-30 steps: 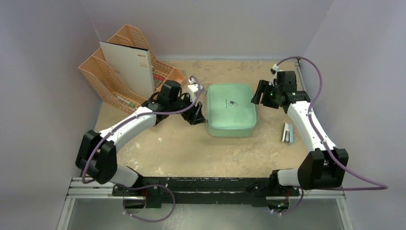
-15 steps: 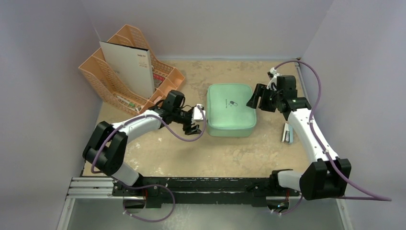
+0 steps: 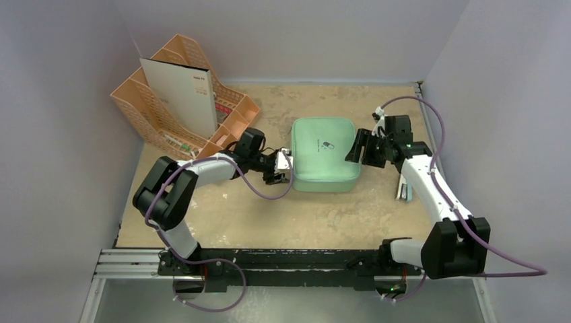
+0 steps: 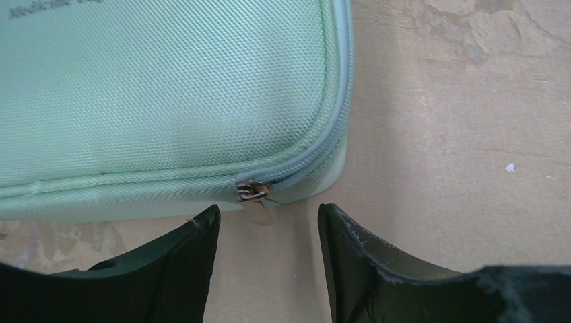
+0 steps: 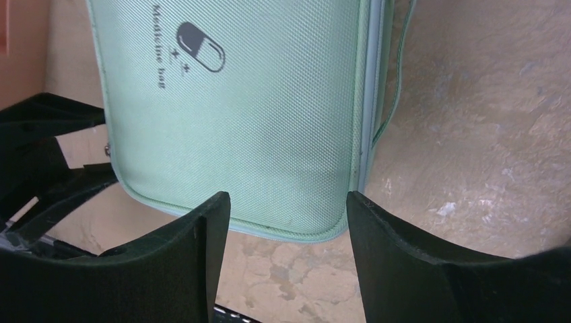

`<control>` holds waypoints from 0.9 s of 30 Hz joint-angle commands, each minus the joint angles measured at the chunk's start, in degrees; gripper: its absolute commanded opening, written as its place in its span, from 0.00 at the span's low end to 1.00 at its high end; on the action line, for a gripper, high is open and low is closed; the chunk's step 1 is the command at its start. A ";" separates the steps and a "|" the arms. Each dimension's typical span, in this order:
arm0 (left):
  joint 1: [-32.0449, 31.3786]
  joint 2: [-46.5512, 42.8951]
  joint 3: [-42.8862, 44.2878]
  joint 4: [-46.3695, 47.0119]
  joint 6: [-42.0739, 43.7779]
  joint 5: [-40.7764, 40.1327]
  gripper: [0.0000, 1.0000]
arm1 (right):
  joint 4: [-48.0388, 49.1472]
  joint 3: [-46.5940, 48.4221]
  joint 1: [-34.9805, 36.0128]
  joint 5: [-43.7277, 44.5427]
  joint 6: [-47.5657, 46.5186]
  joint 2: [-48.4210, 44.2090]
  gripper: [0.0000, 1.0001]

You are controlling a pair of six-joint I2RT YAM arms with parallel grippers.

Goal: Organize the medicine kit
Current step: Adjust the medicine box at the center of the board.

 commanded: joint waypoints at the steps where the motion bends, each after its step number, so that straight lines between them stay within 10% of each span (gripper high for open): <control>1: 0.04 0.65 2.37 6.80 -1.98 0.45 0.52 | 1.52 -3.80 0.19 -0.09 1.29 -0.67 0.66; 16: -0.13 -1.71 5.09 1.10 -8.21 0.70 0.00 | 7.64 -10.24 0.19 -5.11 3.47 0.29 0.62; 27: -4.35 -5.69 0.47 6.07 -19.49 -3.95 0.00 | 17.39 -18.96 0.19 -15.72 15.53 -3.19 0.56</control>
